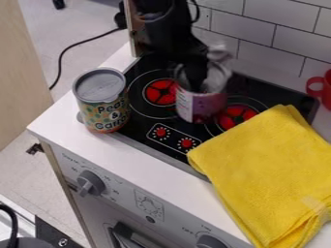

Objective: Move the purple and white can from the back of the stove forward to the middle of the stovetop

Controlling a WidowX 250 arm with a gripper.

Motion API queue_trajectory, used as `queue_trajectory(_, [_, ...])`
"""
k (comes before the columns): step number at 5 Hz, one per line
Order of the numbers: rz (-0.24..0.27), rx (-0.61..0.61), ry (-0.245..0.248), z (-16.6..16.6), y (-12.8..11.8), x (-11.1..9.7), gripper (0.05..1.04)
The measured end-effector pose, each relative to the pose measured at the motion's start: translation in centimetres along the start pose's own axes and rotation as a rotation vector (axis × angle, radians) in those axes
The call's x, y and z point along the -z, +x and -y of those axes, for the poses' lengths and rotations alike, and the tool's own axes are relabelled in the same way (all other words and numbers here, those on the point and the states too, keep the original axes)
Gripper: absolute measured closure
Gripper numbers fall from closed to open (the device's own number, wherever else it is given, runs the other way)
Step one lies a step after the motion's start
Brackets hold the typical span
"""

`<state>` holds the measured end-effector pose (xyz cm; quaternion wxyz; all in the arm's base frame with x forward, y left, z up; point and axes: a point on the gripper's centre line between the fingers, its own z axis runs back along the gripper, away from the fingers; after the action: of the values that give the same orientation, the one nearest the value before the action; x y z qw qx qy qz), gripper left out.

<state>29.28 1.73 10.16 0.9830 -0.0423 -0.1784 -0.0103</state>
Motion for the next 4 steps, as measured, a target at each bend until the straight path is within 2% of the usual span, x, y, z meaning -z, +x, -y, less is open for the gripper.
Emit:
queue_trajectory(1, [0.010,-0.002,-0.015,-0.2,0.0,-1.3,0.076])
queue_trajectory(2, [0.097,-0.033,-0.023,-0.6,2.4,-2.9,0.076])
queue_trajectory(3, [0.152,-0.068,-0.012,-0.8,5.1,-5.1,0.076])
queue_trajectory(4, [0.074,-0.053,0.066,-1.6,5.5,-4.4,0.076])
